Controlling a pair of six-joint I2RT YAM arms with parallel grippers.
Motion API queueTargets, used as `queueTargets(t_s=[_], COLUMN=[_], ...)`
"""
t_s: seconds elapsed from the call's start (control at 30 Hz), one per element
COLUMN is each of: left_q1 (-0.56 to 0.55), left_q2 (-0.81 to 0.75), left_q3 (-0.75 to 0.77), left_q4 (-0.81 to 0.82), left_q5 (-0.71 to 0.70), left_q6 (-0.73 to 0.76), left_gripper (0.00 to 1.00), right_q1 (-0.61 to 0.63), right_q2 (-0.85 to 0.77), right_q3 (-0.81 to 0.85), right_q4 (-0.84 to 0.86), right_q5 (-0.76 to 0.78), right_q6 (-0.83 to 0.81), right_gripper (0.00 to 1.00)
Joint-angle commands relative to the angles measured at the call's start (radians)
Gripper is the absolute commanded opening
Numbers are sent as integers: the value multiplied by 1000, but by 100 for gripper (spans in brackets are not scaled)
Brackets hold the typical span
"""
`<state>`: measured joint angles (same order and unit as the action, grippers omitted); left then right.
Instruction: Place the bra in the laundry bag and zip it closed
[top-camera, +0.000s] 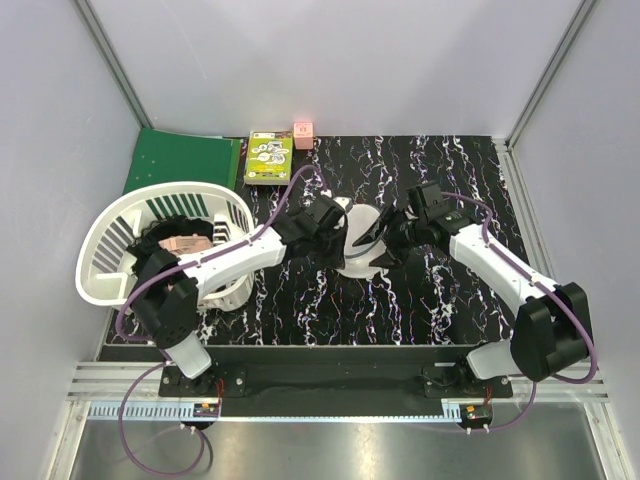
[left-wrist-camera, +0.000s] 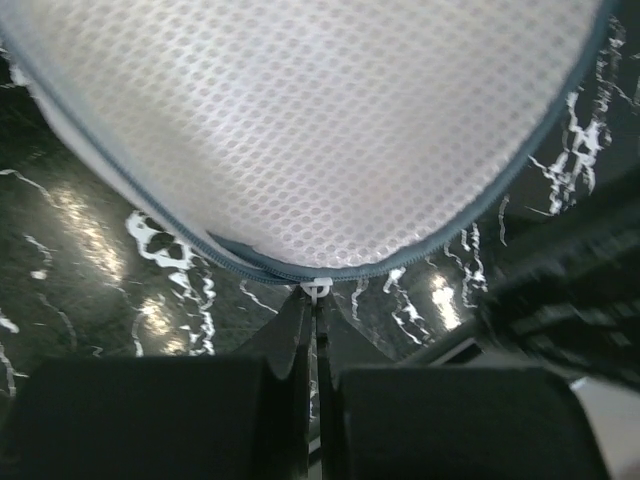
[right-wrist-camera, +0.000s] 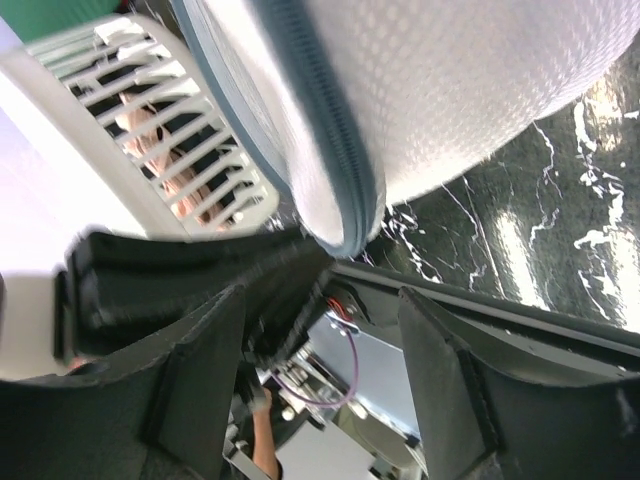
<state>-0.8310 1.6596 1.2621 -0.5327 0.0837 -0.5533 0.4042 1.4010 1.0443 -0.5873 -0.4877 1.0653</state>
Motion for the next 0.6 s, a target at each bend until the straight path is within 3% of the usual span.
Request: queueTargets(t_s=[0.0, 0.13, 0.3, 0.43, 0.47, 0.5, 0.57], left_q1=[-22, -26, -28, -30, -28, -25, 12], left_q2=[-72, -96, -104, -93, -93, -90, -71], left_q3=[25, 20, 19, 13, 8, 8, 6], left_q4=[30, 30, 37, 40, 39, 28, -32], left_q5=[44, 47, 77, 88, 74, 61, 39], left_q6=[-49, -59, -73, -69, -68, -66, -56], left_gripper=[0, 0, 0, 0, 0, 0, 0], right_q1=[8, 12, 12, 10, 1, -5, -40], right_q2=[15, 30, 55, 78, 81, 85, 81], right_q3=[3, -4, 0, -1, 2, 3, 2], right_q4=[57, 61, 67, 67, 66, 66, 67], right_q5=[51, 70, 87, 120, 118, 113, 83], right_q6=[59, 84, 76, 26, 9, -13, -100], right_gripper=[68, 54, 46, 21, 5, 0, 0])
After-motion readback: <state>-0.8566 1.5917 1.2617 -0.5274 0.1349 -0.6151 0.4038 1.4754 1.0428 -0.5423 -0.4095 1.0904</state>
